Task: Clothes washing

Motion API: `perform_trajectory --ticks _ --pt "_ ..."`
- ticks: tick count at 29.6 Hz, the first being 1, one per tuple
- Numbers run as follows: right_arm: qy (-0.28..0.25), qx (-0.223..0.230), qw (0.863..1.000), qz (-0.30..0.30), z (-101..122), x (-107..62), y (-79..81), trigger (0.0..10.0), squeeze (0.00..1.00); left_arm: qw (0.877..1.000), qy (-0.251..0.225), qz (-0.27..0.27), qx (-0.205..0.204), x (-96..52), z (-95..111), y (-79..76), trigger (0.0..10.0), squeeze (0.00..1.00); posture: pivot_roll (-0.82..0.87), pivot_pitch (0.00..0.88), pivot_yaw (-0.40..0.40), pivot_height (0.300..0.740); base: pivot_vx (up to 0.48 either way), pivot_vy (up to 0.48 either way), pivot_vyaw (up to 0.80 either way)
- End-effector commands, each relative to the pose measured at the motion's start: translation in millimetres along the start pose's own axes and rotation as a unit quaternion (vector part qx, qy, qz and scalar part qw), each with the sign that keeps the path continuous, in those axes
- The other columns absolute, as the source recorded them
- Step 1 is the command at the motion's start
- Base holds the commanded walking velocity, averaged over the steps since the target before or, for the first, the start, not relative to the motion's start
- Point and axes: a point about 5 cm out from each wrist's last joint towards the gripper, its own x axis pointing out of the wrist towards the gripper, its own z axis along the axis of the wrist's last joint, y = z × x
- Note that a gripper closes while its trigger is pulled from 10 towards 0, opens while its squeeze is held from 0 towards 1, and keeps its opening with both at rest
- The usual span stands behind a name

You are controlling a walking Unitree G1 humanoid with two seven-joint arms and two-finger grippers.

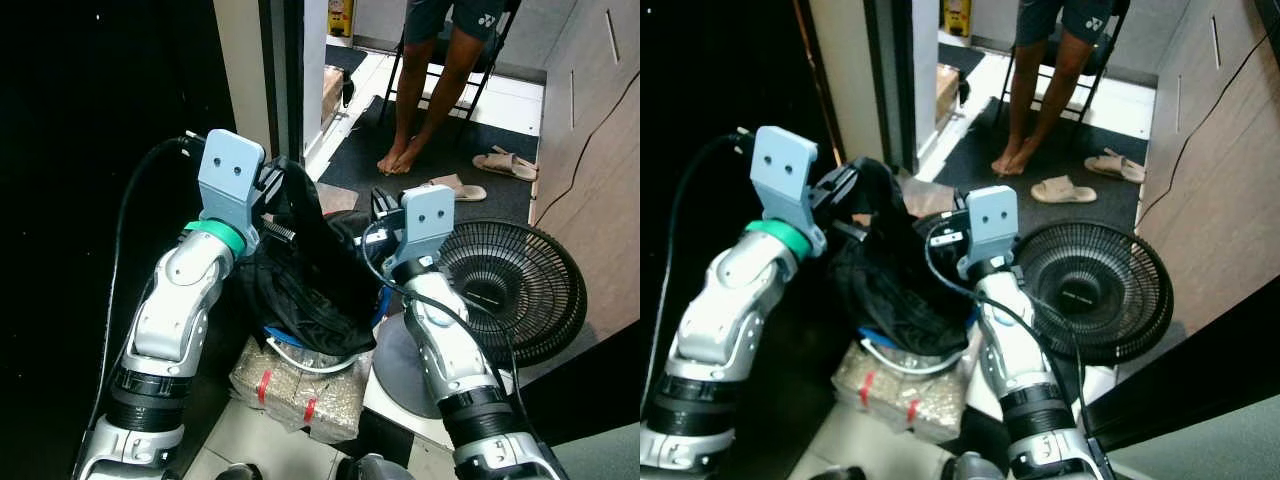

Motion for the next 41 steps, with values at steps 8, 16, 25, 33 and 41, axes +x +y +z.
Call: perform_trajectory --ticks 8,16,25,33,41 --pt "0.010 -0.001 1.000 -0.001 -6 -3.7 0.2 10.0 0.00 1.000 0.010 -0.002 0.001 -1.6 -7 -1.0 10.0 0.00 -0.02 0.016 0.043 0.740 0.000 0.000 0.00" --pt "0.047 -0.016 0.999 -0.017 -26 -27.5 -12.9 10.0 0.00 0.993 0.097 0.070 -0.017 -33.9 -71 4.7 10.0 0.00 -0.04 0.000 0.034 0.740 0.000 0.000 0.00" --pt "0.041 -0.015 0.999 -0.018 -22 -25.3 -13.1 10.0 0.00 0.993 0.095 0.073 -0.016 -33.5 -70 5.8 10.0 0.00 -0.04 0.000 0.037 0.740 0.000 0.000 0.00" --pt "0.039 -0.016 0.999 -0.019 -21 -26.1 -12.6 10.0 0.00 0.993 0.091 0.074 -0.011 -34.7 -72 5.7 10.0 0.00 -0.04 0.000 0.038 0.740 0.000 0.000 0.00" --pt "0.033 -0.014 0.999 -0.018 -18 -23.9 -11.6 10.0 0.00 0.995 0.087 0.057 -0.003 -35.2 -73 -1.8 10.0 0.00 -0.04 0.000 0.038 0.740 0.000 0.000 0.00"
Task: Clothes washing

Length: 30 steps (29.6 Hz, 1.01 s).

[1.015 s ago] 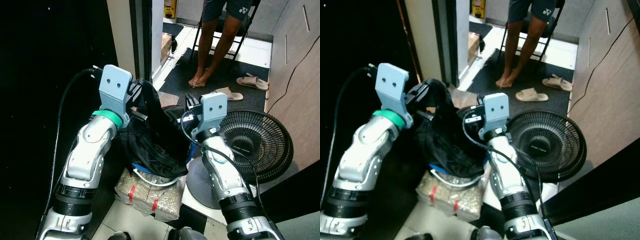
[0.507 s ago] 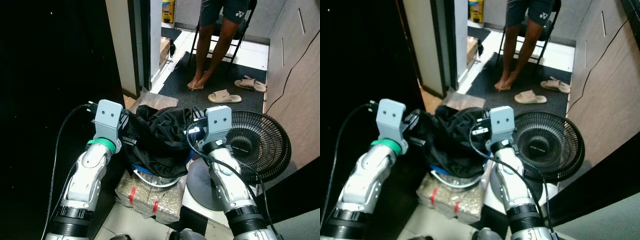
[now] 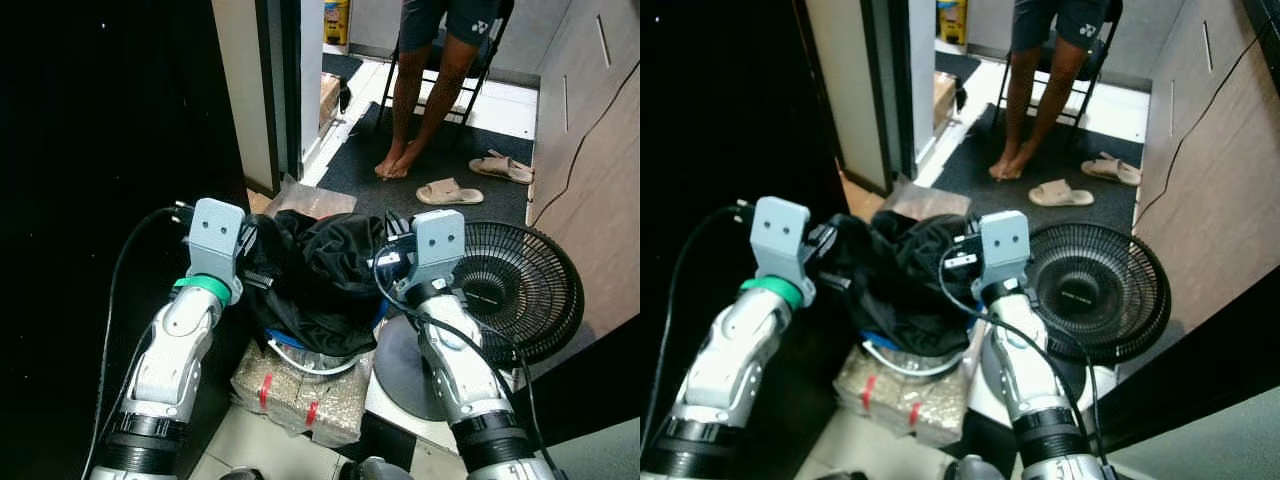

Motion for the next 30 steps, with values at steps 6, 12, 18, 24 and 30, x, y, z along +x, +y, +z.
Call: perform_trajectory --ticks 6,12,18,24,30 --pt "-0.001 0.007 1.000 0.002 1.6 0.3 3.9 10.0 0.00 1.000 0.006 -0.030 0.008 -3.1 -5.3 -15.3 10.0 0.00 -0.04 0.000 0.039 0.740 0.000 0.000 0.00" --pt "0.002 0.008 1.000 0.005 -0.4 -0.8 6.4 10.0 0.00 0.999 0.020 -0.037 -0.002 -4.4 -9.1 -19.4 10.0 0.00 -0.04 0.000 0.047 0.740 0.000 0.000 0.00" --pt "0.002 0.009 1.000 0.007 -1.1 -1.0 8.5 10.0 0.00 0.999 0.026 -0.038 -0.005 -4.7 -10.5 -19.3 10.0 0.00 -0.04 0.000 0.049 0.740 0.000 0.000 0.00" --pt "0.003 0.010 1.000 0.010 -1.9 -1.0 10.3 10.0 0.00 0.999 0.025 -0.038 0.004 -5.7 -10.6 -16.0 10.0 0.00 -0.03 0.000 0.053 0.740 0.000 0.000 0.00" --pt "0.002 0.009 1.000 0.008 -1.4 -0.4 8.9 10.0 0.00 0.999 0.020 -0.038 0.009 -4.0 -8.6 -14.8 10.0 0.00 -0.03 0.000 0.057 0.740 0.000 0.000 0.00"
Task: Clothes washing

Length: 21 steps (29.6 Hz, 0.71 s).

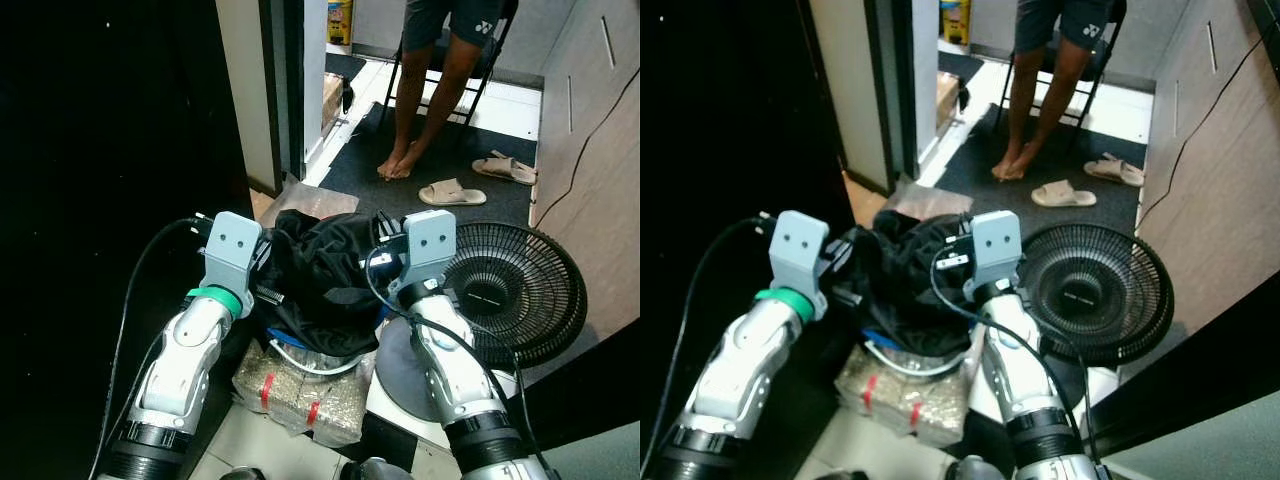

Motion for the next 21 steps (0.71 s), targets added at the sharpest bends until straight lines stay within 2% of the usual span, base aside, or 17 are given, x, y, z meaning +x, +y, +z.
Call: perform_trajectory --ticks 1,21 --pt "0.003 0.000 1.000 -0.003 -2.2 -1.6 -1.0 10.0 0.00 1.000 -0.006 -0.002 0.007 0.3 2.7 -0.5 10.0 0.00 -0.03 0.000 0.057 0.740 0.000 0.000 0.00" --pt "0.004 0.001 1.000 -0.004 -1.7 -2.5 -1.2 10.0 0.00 1.000 -0.006 -0.001 0.008 -0.4 3.0 -1.0 10.0 0.00 -0.03 0.000 0.054 0.740 0.000 0.000 0.00"
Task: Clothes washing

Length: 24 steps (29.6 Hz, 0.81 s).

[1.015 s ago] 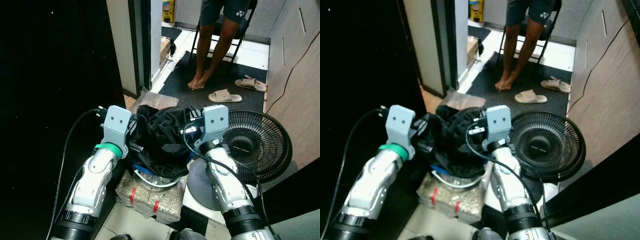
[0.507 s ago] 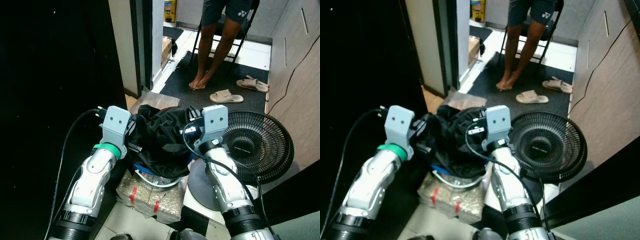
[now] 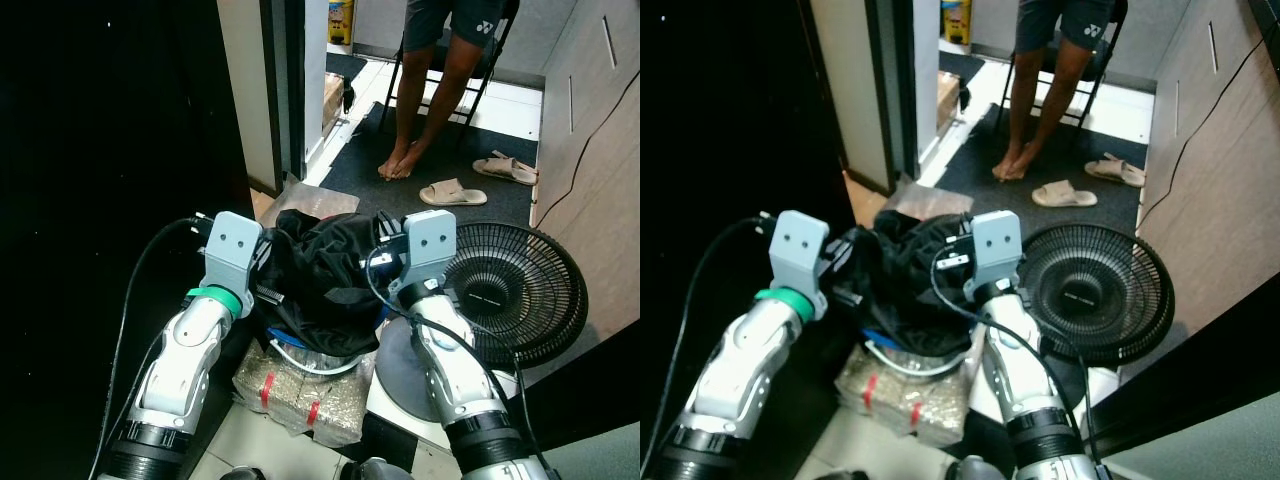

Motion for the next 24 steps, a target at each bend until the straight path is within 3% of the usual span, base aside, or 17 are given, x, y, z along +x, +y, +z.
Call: perform_trajectory --ticks 1,11,12,14,15,18,19,24 --pt "0.004 0.002 1.000 -0.004 -2 -2.4 -0.7 10.0 0.00 1.000 -0.005 -0.001 0.007 -0.5 3 -0.9 10.0 0.00 -0.03 0.000 0.054 0.740 0.000 0.000 0.00" --pt "0.006 0.001 1.000 -0.003 -3 -2.7 -0.4 10.0 0.00 1.000 -0.001 0.002 0.006 -1.7 0 0.2 10.0 0.00 -0.03 0.000 0.053 0.740 0.000 0.000 0.00" --pt "0.026 -0.005 1.000 -0.002 -13 -6.0 -1.1 10.0 0.00 0.999 0.022 0.006 0.022 -5.9 -16 2.7 10.0 0.00 -0.03 0.000 0.053 0.740 0.000 0.000 0.00" --pt "0.026 -0.005 1.000 -0.002 -13 -6.0 -1.1 10.0 0.00 0.999 0.022 0.006 0.022 -5.9 -16 2.7 10.0 0.00 -0.03 0.000 0.053 0.740 0.000 0.000 0.00" --pt "0.063 -0.005 0.998 -0.011 -31 -14.4 -6.5 10.0 0.00 0.998 0.060 0.018 0.029 -13.9 -38 10.0 10.0 0.00 -0.03 0.000 0.050 0.740 0.000 0.000 0.00" --pt "0.063 -0.005 0.998 -0.011 -31 -14.4 -6.5 10.0 0.00 0.998 0.060 0.018 0.029 -13.9 -38 10.0 10.0 0.00 -0.03 0.000 0.050 0.740 0.000 0.000 0.00" --pt "0.095 -0.011 0.995 -0.023 -46 -25.2 -16.2 10.0 0.00 0.995 0.091 0.037 0.032 -22.6 -55 20.4 10.0 0.00 -0.03 0.000 0.047 0.740 0.000 0.000 0.00" --pt "0.110 -0.016 0.993 -0.033 -53 -31.1 -23.8 10.0 0.00 0.993 0.106 0.049 0.033 -26.9 -63 27.5 10.0 0.00 -0.03 0.000 0.047 0.740 0.000 0.000 0.00"
